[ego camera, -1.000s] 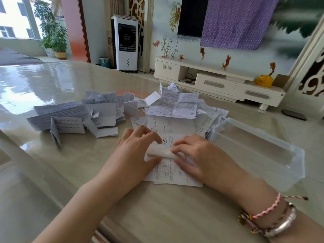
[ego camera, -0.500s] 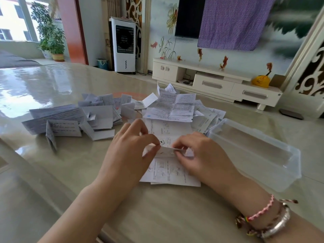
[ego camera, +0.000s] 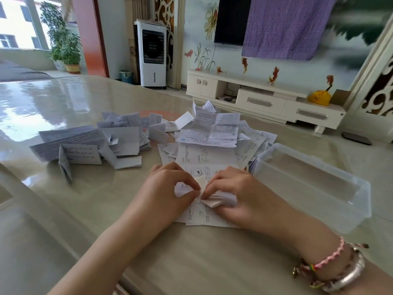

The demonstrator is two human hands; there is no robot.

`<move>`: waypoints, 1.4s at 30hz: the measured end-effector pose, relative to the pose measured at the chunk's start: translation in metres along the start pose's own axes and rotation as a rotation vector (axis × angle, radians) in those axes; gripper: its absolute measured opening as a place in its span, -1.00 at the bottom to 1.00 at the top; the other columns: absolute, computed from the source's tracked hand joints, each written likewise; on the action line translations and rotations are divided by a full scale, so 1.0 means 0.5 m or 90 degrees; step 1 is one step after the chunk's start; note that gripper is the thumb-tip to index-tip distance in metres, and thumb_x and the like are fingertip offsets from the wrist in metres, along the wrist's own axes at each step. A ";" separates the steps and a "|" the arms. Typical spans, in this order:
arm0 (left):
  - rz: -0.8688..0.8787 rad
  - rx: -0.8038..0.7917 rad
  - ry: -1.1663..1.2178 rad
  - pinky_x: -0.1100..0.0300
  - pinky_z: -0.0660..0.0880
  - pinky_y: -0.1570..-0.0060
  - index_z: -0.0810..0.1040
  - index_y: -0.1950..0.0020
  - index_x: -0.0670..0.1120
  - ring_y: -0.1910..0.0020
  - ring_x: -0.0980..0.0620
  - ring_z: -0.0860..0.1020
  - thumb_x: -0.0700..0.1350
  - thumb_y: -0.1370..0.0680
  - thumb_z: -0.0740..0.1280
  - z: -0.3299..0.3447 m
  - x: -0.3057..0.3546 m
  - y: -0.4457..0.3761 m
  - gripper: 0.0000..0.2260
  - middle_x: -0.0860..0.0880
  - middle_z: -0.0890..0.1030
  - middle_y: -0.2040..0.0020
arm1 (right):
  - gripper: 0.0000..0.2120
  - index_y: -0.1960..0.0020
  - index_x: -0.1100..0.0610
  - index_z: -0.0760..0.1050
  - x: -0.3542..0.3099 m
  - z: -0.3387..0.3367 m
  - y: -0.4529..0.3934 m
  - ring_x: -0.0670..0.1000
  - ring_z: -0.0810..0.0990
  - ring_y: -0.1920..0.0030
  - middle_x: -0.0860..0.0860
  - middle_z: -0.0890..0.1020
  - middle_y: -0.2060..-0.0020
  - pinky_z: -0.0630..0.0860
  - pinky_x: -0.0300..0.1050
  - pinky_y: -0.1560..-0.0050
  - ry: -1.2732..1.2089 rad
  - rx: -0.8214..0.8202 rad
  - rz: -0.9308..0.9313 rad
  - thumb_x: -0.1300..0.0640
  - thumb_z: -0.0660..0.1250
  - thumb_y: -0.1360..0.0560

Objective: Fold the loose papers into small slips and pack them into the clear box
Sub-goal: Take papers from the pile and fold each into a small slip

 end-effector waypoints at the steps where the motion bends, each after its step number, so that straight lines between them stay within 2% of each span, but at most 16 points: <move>1: -0.003 -0.001 0.001 0.45 0.27 0.10 0.61 0.22 0.22 0.03 0.08 0.38 0.03 -0.40 0.50 0.001 0.000 0.002 -0.90 0.18 0.49 0.13 | -0.82 0.02 -0.11 0.64 0.005 0.000 -0.001 -0.16 0.50 -0.07 -0.21 0.60 0.05 0.42 -0.04 -0.17 -0.037 0.000 0.018 -0.01 0.31 -0.42; 4: -0.024 -0.005 -0.016 0.26 0.34 0.03 0.56 0.17 0.23 0.00 0.10 0.38 0.10 -0.39 0.48 0.002 0.000 0.006 -0.88 0.22 0.45 0.09 | -0.87 0.06 -0.10 0.66 0.025 0.000 -0.003 -0.17 0.52 -0.06 -0.20 0.61 0.09 0.46 -0.13 -0.13 -0.155 -0.007 0.084 0.11 0.43 -0.45; 7: -0.051 -0.023 -0.034 0.24 0.34 -0.02 0.51 0.08 0.23 -0.01 0.12 0.37 0.13 -0.41 0.45 0.003 -0.005 0.004 -0.84 0.24 0.40 0.05 | -0.92 0.07 -0.02 0.64 0.042 -0.002 -0.012 -0.24 0.55 0.16 -0.17 0.63 0.19 0.40 -0.40 0.15 -0.249 0.034 0.144 0.08 0.47 -0.44; 10: -0.064 -0.045 -0.044 0.26 0.32 -0.04 0.48 0.05 0.23 -0.04 0.11 0.35 0.11 -0.46 0.41 0.004 -0.003 0.003 -0.86 0.26 0.37 0.03 | -0.87 0.13 0.02 0.56 0.061 0.007 -0.021 -0.26 0.48 0.34 -0.18 0.59 0.31 0.37 -0.38 0.27 -0.273 0.076 0.221 0.02 0.49 -0.42; 13: -0.076 -0.051 -0.039 0.27 0.33 -0.08 0.51 -0.02 0.22 -0.08 0.10 0.37 0.05 -0.53 0.34 0.003 -0.005 0.001 -0.90 0.23 0.38 -0.03 | -0.85 0.11 0.01 0.54 0.068 0.024 -0.030 -0.21 0.46 0.32 -0.14 0.55 0.32 0.46 -0.23 0.19 -0.213 0.071 0.257 -0.02 0.46 -0.44; 17: -0.099 0.006 0.001 0.24 0.36 -0.10 0.47 -0.07 0.13 -0.06 0.08 0.39 0.01 -0.50 0.38 -0.004 -0.016 0.005 -0.82 0.17 0.39 -0.03 | -0.77 -0.04 -0.06 0.42 0.061 0.030 -0.034 -0.17 0.43 0.18 -0.12 0.49 0.24 0.42 -0.22 0.09 -0.135 0.056 0.243 -0.05 0.41 -0.47; 20: -0.083 0.045 0.006 0.19 0.38 -0.10 0.41 -0.07 0.12 -0.05 0.07 0.38 -0.01 -0.48 0.40 -0.006 -0.015 0.009 -0.76 0.20 0.36 0.01 | -0.81 -0.03 -0.07 0.43 0.058 0.032 -0.036 -0.19 0.41 0.15 -0.13 0.47 0.22 0.35 -0.29 0.11 -0.112 0.055 0.219 -0.06 0.39 -0.47; 24: -0.020 0.041 -0.055 0.23 0.30 -0.04 0.46 -0.07 0.20 -0.06 0.11 0.31 0.04 -0.50 0.36 -0.001 0.003 0.011 -0.82 0.24 0.32 0.05 | -0.82 -0.02 -0.07 0.46 0.053 0.031 -0.035 -0.23 0.38 0.11 -0.16 0.45 0.22 0.27 -0.39 0.13 -0.093 0.059 0.192 -0.07 0.38 -0.47; 27: -0.009 0.053 -0.087 0.22 0.29 -0.05 0.52 -0.06 0.20 -0.05 0.13 0.27 0.08 -0.51 0.33 -0.001 0.006 0.012 -0.86 0.26 0.31 0.06 | -0.78 -0.06 -0.07 0.44 0.049 0.028 -0.031 -0.21 0.39 0.07 -0.17 0.45 0.18 0.29 -0.37 0.08 -0.079 0.062 0.185 -0.08 0.36 -0.47; 31: 0.005 0.082 -0.127 0.25 0.24 0.00 0.56 -0.11 0.18 0.01 0.15 0.25 0.10 -0.53 0.29 -0.005 0.012 0.018 -0.83 0.27 0.35 0.05 | -0.75 -0.10 -0.08 0.37 0.039 0.025 -0.022 -0.11 0.39 -0.03 -0.16 0.44 0.08 0.35 -0.22 -0.08 -0.038 0.060 0.165 -0.10 0.33 -0.49; 36: -0.008 0.079 -0.147 0.25 0.24 0.01 0.56 -0.15 0.19 0.01 0.15 0.26 0.20 -0.50 0.28 -0.005 0.012 0.018 -0.74 0.28 0.41 -0.02 | -0.66 -0.14 -0.11 0.36 0.047 0.025 -0.013 -0.18 0.33 -0.03 -0.22 0.38 0.07 0.31 -0.31 -0.06 -0.040 0.059 0.192 -0.22 0.31 -0.45; 39: -0.025 0.069 -0.156 0.23 0.27 -0.02 0.57 -0.14 0.19 0.01 0.15 0.24 0.23 -0.49 0.28 -0.004 0.008 0.017 -0.73 0.28 0.38 0.01 | -0.65 -0.16 -0.12 0.38 0.049 0.028 -0.016 -0.21 0.30 -0.03 -0.24 0.36 0.07 0.29 -0.32 -0.06 -0.031 0.051 0.195 -0.23 0.30 -0.45; 42: -0.036 0.061 -0.179 0.22 0.28 -0.09 0.54 -0.18 0.22 0.00 0.15 0.21 0.26 -0.50 0.24 -0.005 0.009 0.018 -0.69 0.27 0.41 -0.07 | -0.65 -0.17 -0.12 0.41 0.049 0.029 -0.018 -0.23 0.28 -0.02 -0.26 0.33 0.08 0.26 -0.43 -0.04 -0.019 0.049 0.191 -0.23 0.29 -0.46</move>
Point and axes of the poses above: each hand's wrist, its own y-axis away from the middle knuckle, its own z-axis out of the palm, x = y × z, the point moved 7 cm from there along -y, towards the middle knuckle
